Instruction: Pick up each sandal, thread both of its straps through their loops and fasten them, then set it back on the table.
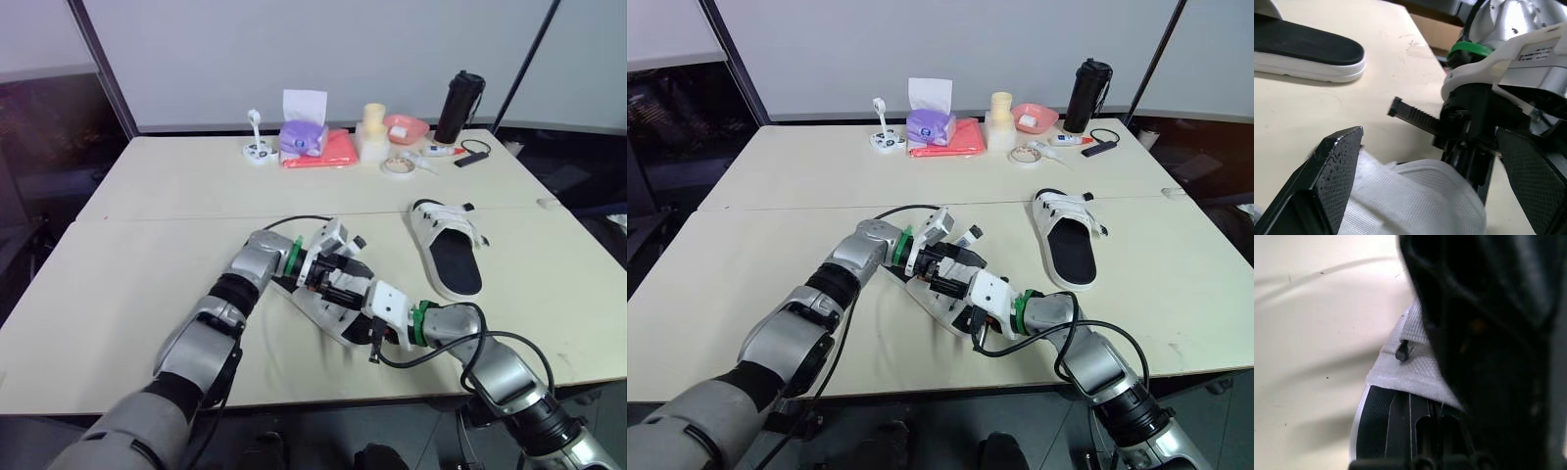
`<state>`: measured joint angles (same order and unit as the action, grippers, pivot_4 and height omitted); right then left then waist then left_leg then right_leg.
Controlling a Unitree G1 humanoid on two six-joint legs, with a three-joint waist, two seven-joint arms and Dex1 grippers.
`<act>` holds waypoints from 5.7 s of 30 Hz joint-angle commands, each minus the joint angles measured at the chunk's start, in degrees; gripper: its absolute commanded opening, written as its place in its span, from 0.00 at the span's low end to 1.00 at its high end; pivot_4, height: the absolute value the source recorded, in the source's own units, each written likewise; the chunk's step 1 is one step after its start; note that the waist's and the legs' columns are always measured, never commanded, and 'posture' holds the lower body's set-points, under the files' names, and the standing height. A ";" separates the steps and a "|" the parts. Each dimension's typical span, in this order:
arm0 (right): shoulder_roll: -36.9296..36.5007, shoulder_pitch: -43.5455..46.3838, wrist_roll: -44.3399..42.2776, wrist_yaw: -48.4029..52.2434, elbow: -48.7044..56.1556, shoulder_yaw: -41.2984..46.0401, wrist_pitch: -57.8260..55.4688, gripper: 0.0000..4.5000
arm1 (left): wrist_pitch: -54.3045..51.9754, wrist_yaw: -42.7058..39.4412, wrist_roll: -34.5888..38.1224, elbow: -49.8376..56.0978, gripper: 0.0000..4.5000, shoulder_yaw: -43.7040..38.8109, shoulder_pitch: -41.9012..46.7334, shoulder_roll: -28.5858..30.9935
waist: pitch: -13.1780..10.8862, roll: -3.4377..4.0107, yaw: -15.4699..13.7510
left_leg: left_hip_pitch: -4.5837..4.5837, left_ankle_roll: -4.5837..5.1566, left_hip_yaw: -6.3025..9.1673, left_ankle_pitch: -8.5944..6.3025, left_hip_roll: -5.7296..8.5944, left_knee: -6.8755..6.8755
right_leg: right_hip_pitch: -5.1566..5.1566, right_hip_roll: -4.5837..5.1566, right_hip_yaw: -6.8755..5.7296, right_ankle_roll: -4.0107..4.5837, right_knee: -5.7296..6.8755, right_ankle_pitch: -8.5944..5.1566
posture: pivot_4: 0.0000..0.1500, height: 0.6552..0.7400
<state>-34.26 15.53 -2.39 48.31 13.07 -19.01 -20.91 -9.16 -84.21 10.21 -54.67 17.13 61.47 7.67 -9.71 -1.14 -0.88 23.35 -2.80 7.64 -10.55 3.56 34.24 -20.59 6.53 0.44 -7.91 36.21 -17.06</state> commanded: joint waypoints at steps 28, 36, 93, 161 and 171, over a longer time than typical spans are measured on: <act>0.39 -0.45 2.32 1.51 -4.00 -4.16 -1.21 0.00 | 16.40 10.23 -6.87 3.98 1.00 -5.69 2.00 1.77 | 0.02 0.00 1.53 | 0.08 0.00 0.01 -0.01 0.01 -0.21 | -0.20 0.00 -0.05 -0.09 0.02 0.00 | 1.00 1.00; 0.42 -1.78 2.29 0.64 -2.69 -4.07 -1.83 0.00 | 26.92 14.71 -14.24 -2.68 1.00 -1.01 2.50 0.70 | 0.02 0.00 1.51 | 0.08 0.00 0.01 -0.01 0.02 -0.21 | -0.20 0.00 -0.04 -0.09 0.02 0.00 | 1.00 1.00; -24.68 -10.30 -3.61 5.28 37.91 17.07 -18.59 0.00 | -28.98 -8.29 0.00 -10.93 1.00 -3.63 5.97 8.33 | -0.45 -0.26 1.42 | 1.09 0.01 0.20 0.02 0.45 0.22 | -1.24 0.31 -0.07 -0.33 0.88 -0.14 | 1.00 1.00; -20.11 -4.20 -2.64 0.53 32.84 5.76 -18.12 0.00 | 15.21 77.65 27.77 -16.84 0.99 -54.13 10.22 -14.30 | -0.64 -0.32 0.17 | 1.27 0.09 0.10 -0.04 0.63 0.89 | -1.17 0.43 -0.02 -0.49 1.04 -0.05 | 1.00 1.00; -20.30 -3.86 -2.07 1.78 29.72 5.10 -14.01 0.00 | -13.84 60.65 18.20 3.81 0.99 -35.50 -7.09 -5.95 | -0.58 -0.23 1.57 | 1.09 0.09 0.14 -0.04 0.60 0.86 | -1.05 0.39 0.00 -0.48 1.09 -0.05 | 1.00 1.00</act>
<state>-54.65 11.24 -4.75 49.90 42.41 -14.50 -36.14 -18.24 -21.67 29.96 -54.84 -21.05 57.18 0.87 -10.29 -1.38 0.70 24.39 -2.71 7.79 -10.60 4.15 35.09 -21.60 6.92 0.45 -8.39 37.30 -17.11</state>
